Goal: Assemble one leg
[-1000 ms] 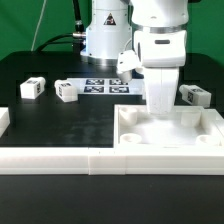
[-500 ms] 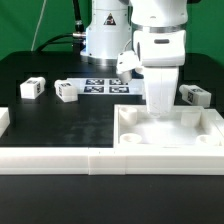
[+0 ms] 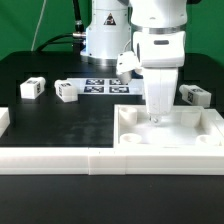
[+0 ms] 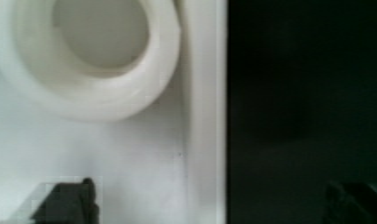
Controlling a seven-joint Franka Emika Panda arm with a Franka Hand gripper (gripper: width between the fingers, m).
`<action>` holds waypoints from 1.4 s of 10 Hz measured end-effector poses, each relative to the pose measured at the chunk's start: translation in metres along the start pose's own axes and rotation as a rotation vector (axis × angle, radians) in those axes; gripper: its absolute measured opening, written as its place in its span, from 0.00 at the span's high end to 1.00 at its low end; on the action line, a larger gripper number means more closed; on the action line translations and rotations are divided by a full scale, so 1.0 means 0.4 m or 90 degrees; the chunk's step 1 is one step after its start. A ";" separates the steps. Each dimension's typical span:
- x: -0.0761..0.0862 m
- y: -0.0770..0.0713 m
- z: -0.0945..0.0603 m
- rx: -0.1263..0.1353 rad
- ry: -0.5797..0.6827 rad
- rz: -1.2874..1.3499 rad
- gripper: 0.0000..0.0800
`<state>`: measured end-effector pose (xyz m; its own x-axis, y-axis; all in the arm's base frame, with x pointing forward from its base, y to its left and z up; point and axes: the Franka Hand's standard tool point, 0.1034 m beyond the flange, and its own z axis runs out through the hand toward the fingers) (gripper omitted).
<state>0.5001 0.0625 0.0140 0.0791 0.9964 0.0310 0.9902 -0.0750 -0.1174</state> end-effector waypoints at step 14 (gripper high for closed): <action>0.020 -0.080 -0.088 -0.023 -0.009 0.197 0.19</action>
Offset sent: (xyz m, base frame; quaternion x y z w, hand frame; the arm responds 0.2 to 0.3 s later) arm 0.0000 0.0000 0.0000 0.0000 0.0000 0.0000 1.0000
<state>0.4731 0.0715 0.0528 0.3762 0.9264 -0.0150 0.9229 -0.3761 -0.0830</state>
